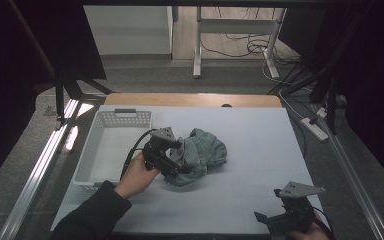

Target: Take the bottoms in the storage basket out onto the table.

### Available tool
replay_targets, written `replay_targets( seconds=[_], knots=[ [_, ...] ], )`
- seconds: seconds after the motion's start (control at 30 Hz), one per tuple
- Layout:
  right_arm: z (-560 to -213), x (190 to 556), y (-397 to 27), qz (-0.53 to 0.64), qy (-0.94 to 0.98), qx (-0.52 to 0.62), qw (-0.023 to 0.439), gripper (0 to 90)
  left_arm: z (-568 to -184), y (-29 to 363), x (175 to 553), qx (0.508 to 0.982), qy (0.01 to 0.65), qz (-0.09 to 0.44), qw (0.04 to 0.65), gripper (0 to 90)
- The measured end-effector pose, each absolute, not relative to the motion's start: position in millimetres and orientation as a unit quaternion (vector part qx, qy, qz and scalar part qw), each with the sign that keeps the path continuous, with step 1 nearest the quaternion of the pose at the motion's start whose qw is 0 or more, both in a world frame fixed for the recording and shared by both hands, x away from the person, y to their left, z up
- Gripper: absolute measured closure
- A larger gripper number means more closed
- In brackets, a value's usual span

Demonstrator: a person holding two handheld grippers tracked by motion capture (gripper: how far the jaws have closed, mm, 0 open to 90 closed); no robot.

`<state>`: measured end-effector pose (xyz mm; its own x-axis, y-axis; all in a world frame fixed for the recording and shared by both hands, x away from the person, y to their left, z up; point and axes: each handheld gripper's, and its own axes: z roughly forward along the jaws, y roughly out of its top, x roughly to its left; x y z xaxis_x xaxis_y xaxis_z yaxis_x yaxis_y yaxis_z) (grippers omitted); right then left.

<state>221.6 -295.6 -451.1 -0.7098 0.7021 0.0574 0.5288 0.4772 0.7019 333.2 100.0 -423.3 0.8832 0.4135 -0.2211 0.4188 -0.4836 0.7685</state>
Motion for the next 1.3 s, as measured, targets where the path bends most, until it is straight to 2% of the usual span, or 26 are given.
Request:
replay_targets(
  seconds=[0.53, 1.3],
  knots=[
    [-451.0, 221.6, -295.6, 0.362, 0.851, 0.362, 0.12, 0.2, -426.1, 111.9, 321.4, 0.854, 0.248, -0.013, 0.458, 0.0],
    [-450.9, 221.4, -295.1, 0.362, 0.851, 0.361, 0.119, 0.2, -429.5, 122.3, 301.9, 0.85, 0.253, -0.001, 0.462, 0.0]
  ],
)
